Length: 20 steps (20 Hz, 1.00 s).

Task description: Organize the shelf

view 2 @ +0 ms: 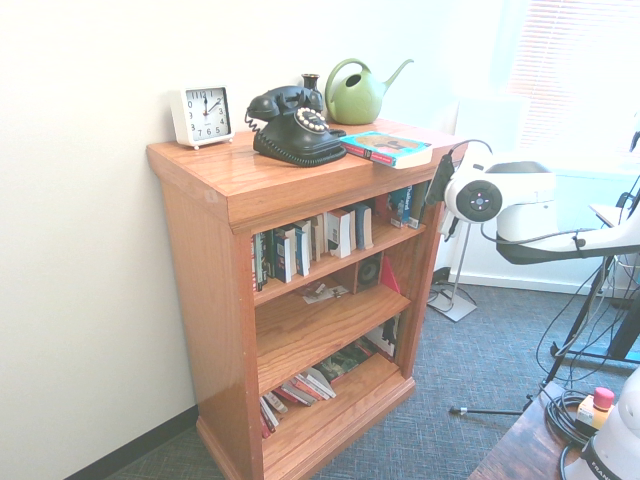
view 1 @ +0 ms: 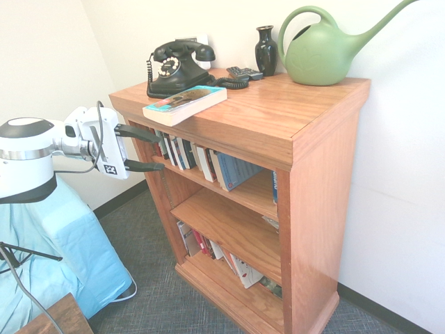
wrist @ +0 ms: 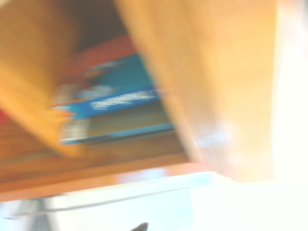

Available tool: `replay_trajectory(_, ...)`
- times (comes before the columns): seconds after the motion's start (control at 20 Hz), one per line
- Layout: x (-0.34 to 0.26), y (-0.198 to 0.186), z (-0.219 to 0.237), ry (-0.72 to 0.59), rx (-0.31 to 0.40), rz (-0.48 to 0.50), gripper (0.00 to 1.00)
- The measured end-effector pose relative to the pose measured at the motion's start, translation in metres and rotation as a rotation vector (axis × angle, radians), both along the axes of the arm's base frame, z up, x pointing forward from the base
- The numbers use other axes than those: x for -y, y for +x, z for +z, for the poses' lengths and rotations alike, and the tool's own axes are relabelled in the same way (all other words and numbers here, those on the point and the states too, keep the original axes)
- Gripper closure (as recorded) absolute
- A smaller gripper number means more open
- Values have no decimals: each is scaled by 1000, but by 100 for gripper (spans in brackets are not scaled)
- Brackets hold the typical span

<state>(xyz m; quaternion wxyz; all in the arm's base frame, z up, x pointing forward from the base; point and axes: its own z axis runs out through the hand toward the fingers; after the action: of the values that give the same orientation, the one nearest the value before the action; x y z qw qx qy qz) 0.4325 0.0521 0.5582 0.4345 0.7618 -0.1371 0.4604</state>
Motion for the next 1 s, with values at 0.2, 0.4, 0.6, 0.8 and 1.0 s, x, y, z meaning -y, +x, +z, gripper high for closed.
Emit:
replay_trajectory(0.2, -14, 4, 11, -66, 23, -5, 0)
replay_trajectory(0.4, -19, 5, 13, -112, 36, 5, 0)
replay_trajectory(0.6, -40, 3, 11, -130, 36, 60, 0)
replay_trajectory(0.8, -56, 7, 8, -139, 29, 120, 0)
replay_trajectory(1.0, -61, 15, 14, -138, 28, 173, 0)
